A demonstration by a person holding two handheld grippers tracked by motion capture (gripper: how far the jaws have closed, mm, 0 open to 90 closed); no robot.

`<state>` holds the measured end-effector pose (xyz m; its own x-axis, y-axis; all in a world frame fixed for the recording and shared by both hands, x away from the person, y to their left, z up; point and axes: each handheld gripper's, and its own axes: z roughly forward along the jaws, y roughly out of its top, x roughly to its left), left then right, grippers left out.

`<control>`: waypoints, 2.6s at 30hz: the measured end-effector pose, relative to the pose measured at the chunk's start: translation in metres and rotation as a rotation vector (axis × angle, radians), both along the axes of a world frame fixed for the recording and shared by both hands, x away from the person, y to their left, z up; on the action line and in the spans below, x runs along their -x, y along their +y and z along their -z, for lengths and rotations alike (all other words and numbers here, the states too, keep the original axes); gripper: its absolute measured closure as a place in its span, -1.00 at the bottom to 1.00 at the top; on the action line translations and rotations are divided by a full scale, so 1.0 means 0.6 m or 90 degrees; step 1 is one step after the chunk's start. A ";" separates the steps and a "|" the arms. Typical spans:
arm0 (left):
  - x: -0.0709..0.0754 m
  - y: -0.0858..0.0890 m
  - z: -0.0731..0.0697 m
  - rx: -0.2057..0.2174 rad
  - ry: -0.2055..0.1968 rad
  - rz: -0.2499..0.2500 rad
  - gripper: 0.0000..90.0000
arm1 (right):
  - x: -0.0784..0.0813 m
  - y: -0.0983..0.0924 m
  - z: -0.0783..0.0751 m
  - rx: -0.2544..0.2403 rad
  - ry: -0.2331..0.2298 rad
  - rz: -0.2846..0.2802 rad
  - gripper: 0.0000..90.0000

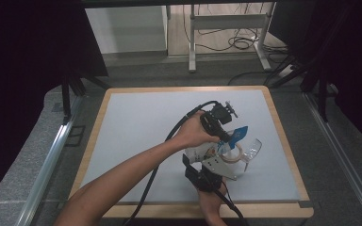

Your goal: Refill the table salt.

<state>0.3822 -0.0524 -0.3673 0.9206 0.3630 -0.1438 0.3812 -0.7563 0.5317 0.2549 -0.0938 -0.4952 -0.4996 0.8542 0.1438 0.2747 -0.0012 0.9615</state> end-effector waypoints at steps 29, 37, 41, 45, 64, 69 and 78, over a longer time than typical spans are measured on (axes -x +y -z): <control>0.005 -0.006 -0.003 -0.011 -0.007 -0.007 1.00 | -0.004 -0.001 -0.001 0.000 -0.004 -0.005 0.13; 0.005 -0.008 -0.003 -0.011 -0.007 -0.006 1.00 | -0.004 -0.001 -0.002 -0.003 -0.003 -0.004 0.13; 0.005 -0.010 -0.004 -0.011 -0.008 -0.005 1.00 | -0.004 -0.002 -0.003 -0.003 -0.004 -0.003 0.13; 0.005 -0.011 -0.005 -0.014 -0.008 -0.004 1.00 | -0.004 -0.003 -0.004 -0.004 -0.006 -0.003 0.13; -0.003 -0.018 0.005 -0.024 0.003 -0.002 1.00 | -0.010 -0.005 0.002 -0.011 0.009 -0.002 0.13; -0.003 -0.019 0.003 -0.024 0.003 0.000 1.00 | -0.010 -0.006 0.001 -0.015 0.007 -0.001 0.13; -0.001 -0.020 -0.002 -0.024 0.001 0.001 1.00 | -0.009 -0.006 -0.004 -0.020 0.002 -0.001 0.13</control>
